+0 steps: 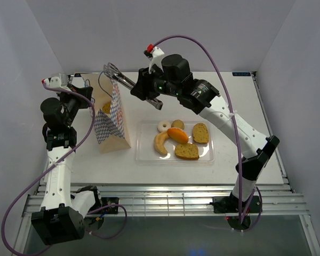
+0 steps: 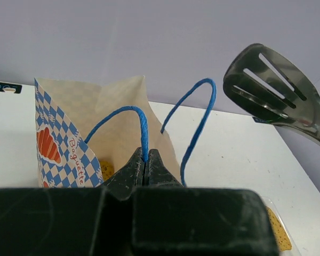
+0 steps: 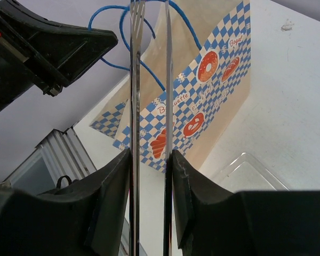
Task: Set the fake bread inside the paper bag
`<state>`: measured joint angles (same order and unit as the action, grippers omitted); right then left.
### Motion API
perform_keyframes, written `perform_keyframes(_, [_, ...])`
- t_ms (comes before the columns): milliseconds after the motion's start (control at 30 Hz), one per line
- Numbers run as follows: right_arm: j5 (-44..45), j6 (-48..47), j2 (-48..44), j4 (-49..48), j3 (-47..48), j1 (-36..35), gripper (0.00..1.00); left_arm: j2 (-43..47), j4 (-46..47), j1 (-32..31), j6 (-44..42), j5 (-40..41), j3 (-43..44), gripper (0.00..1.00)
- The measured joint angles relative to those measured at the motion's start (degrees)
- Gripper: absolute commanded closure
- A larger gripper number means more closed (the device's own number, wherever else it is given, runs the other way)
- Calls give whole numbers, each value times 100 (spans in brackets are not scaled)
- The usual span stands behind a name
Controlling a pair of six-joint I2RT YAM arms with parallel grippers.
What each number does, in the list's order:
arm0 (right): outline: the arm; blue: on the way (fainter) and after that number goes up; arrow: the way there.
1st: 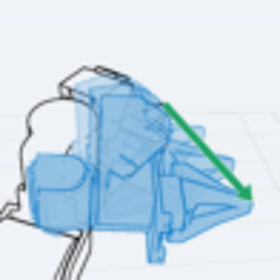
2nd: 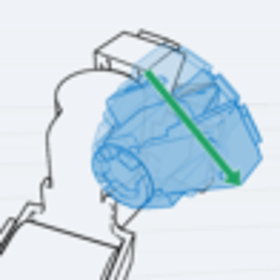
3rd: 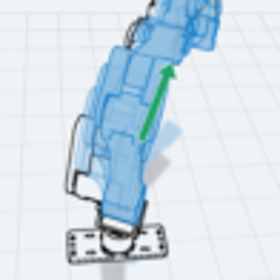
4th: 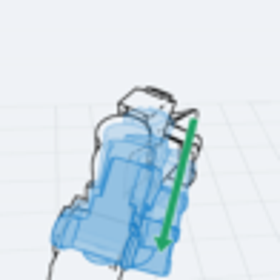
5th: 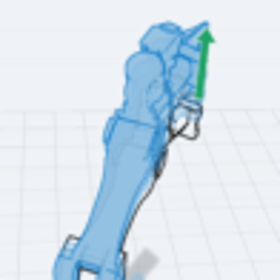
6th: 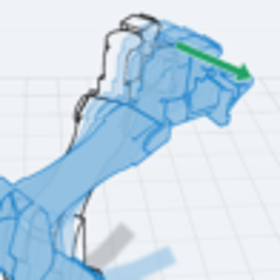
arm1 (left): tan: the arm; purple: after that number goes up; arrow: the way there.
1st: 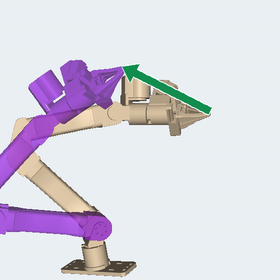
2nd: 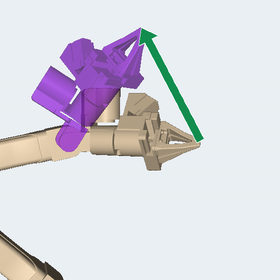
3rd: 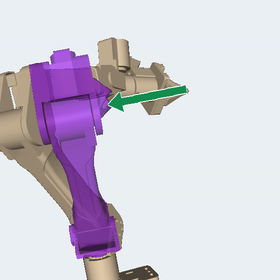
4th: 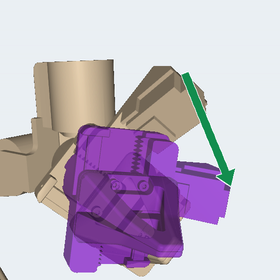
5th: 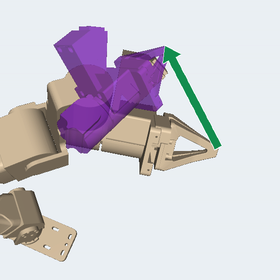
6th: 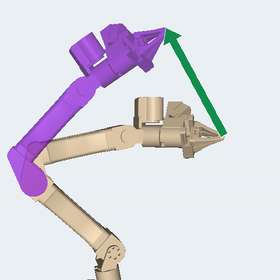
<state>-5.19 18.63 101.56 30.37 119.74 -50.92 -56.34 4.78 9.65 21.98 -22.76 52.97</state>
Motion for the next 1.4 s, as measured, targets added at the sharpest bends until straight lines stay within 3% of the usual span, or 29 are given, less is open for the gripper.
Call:
perform_keyframes(467, [142, 0, -1958, -94, -1862, 37, 56, 0, -2, 0, -7, 28, 0, 100])
perform_keyframes(900, [632, 203, -4795, -94, -5722, 1029, 52, 0, -7, 0, -31, 114, 0, 100])
perform_keyframes(1133, [658, 317, -5394, -7, -6937, 1318, 48, 0, -11, 0, -31, 136, 0, 100])
perform_keyframes(1400, [654, 319, -5445, -7, -7554, 1478, 43, 0, -52, 0, -74, 245, 0, 100])
